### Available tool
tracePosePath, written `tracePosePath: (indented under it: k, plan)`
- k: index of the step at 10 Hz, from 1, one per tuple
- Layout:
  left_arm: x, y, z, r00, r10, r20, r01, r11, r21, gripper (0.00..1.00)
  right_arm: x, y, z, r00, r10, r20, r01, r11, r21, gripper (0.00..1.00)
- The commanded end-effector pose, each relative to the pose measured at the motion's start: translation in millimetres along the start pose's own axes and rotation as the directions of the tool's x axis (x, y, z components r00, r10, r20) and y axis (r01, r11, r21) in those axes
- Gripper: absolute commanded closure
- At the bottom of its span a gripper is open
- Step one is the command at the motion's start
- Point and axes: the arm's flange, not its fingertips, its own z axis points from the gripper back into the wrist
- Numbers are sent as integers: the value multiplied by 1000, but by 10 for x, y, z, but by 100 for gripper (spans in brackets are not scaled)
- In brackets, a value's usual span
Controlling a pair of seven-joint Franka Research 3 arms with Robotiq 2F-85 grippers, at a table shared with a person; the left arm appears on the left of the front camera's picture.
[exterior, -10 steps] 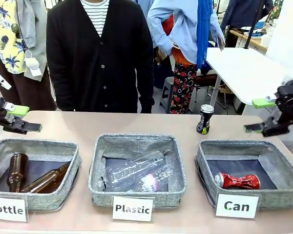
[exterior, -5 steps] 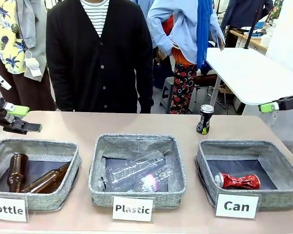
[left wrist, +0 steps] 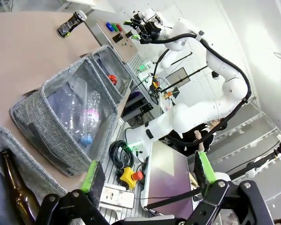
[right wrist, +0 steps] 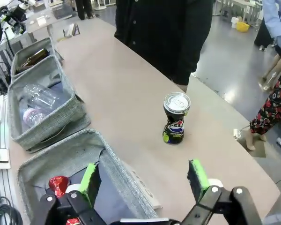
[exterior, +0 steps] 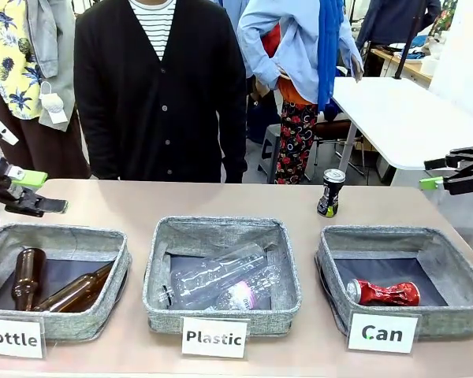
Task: Sort the can waste into the basket.
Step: Pick up the can waste from the table and place it in the right Fabric basket.
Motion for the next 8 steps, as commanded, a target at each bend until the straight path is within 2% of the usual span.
tracePosePath:
  k: [1,2,3,4,5,6,7,8]
  plan:
    - [-16,-22,11,1000,7,-1,-7,1000,-3,0,45,12,48,999,-43,-11,43,999,23,0]
    - [-16,-22,11,1000,7,-1,-7,1000,-3,0,0,0,0,1000,0,0,0,1000,0,0]
    - [-16,-22,11,1000,7,-1,-7,1000,-3,0,4,-23,4,992,122,12,-121,991,-56,0]
    - [-16,-22,11,1000,7,-1,-7,1000,-3,0,-3,-282,-109,976,209,55,-205,976,-71,0]
    - [-16,-22,11,1000,7,-1,-7,1000,-3,0,-46,-487,-225,960,266,84,-269,963,21,0]
    - [-16,-22,11,1000,7,-1,-7,1000,-3,0,-91,-674,-350,953,292,75,-293,956,1,0]
    - [-16,-22,11,1000,7,-1,-7,1000,-3,0,-102,-818,-519,966,246,74,-250,967,46,0]
    - [-16,-22,11,1000,7,-1,-7,1000,-3,0,-119,-1006,-755,971,234,56,-235,972,14,0]
